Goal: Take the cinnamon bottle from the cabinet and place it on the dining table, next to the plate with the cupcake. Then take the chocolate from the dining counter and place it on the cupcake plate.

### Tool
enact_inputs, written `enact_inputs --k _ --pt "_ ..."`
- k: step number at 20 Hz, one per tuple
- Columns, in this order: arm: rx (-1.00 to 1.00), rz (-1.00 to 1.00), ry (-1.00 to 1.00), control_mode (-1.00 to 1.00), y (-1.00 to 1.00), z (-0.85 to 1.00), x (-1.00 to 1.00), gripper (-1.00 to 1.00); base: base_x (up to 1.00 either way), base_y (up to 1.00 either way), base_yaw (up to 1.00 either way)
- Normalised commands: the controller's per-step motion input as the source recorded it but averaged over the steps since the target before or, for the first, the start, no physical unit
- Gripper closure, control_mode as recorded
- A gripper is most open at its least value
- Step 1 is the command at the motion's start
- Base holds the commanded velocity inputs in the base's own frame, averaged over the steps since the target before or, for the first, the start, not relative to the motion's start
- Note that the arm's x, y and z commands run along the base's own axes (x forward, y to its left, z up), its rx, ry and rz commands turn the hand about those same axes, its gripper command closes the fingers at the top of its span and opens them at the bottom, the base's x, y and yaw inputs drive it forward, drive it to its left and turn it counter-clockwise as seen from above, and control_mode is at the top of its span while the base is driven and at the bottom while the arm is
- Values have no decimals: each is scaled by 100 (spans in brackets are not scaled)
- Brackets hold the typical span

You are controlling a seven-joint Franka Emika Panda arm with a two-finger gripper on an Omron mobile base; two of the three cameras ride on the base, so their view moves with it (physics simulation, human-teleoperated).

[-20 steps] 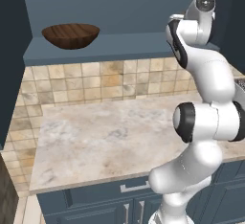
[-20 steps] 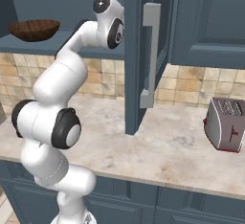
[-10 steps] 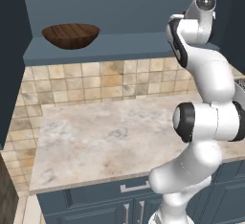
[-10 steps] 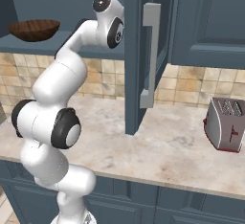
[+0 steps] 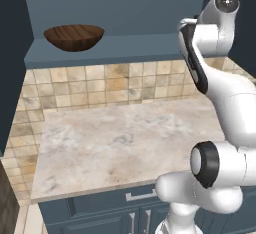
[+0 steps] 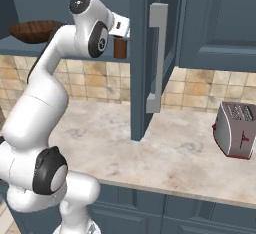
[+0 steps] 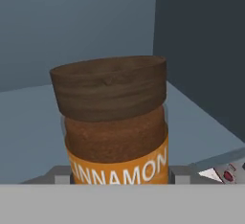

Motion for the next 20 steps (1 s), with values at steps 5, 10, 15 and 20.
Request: enact_inputs --k 5,10,15,20 --pt "0 10 -3 -100 44 0 -100 100 0 0 0" --pt "0 3 -3 100 6 0 -20 100 -80 13 8" --pt "0 0 0 100 0 0 0 100 -100 5 -3" --pt "0 0 0 100 0 0 0 100 -86 6 -34"
